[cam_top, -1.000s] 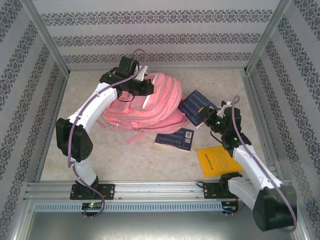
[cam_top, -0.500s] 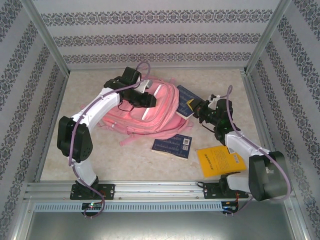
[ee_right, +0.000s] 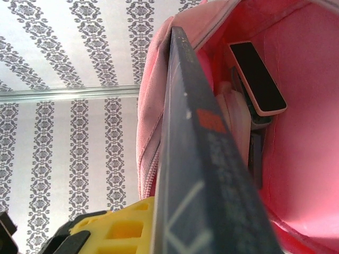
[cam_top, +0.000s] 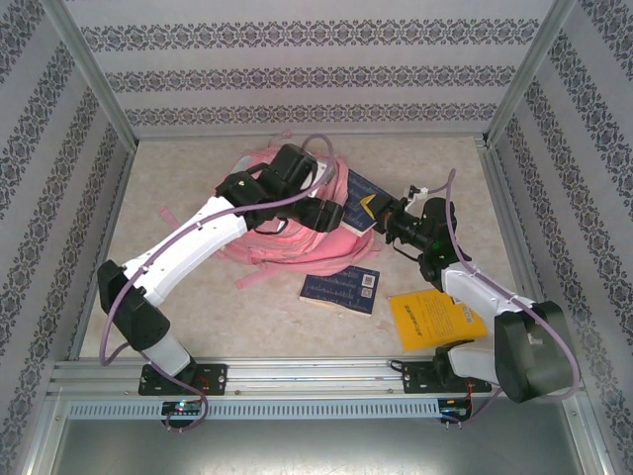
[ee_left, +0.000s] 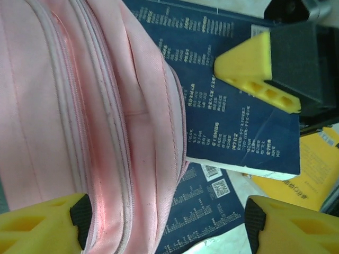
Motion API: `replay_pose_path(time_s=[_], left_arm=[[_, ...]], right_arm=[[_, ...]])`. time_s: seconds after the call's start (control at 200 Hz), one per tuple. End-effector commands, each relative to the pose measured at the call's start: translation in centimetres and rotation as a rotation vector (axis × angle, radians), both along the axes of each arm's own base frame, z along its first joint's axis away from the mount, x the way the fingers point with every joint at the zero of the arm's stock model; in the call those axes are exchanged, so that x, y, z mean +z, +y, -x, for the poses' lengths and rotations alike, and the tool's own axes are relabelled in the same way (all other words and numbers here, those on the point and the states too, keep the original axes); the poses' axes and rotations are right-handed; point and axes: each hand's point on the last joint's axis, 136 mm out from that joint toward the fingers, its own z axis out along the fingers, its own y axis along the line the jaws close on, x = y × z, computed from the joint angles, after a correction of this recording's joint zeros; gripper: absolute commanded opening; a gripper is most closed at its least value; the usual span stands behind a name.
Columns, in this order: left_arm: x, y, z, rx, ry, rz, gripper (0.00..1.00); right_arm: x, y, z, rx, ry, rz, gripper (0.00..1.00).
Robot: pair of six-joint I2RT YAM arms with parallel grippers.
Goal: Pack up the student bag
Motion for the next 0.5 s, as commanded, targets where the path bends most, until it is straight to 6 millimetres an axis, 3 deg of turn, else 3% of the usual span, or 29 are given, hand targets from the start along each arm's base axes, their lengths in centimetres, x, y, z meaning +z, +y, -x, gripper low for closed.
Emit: replay_pose_path(time_s=[0.0,0.245,0.495], left_arm=[[-1.7,0.6,-1.0,0.044,-0.024,-0.131,0.77],[-1.3,-0.5,-3.5,0.101,-0.097,-0.128,0.76],[-1.5,-2.6,-4.5,0.074,-0.074,-0.089,0.72]], right_arm=[[4.1,1.0,0.9,0.044,-0.144,-0.049,0.0],[4.2,1.3,1.5,0.05,-0.146,-0.047,0.0],[4.0,1.8,1.9,0.058,-0.144,-0.046,0.0]])
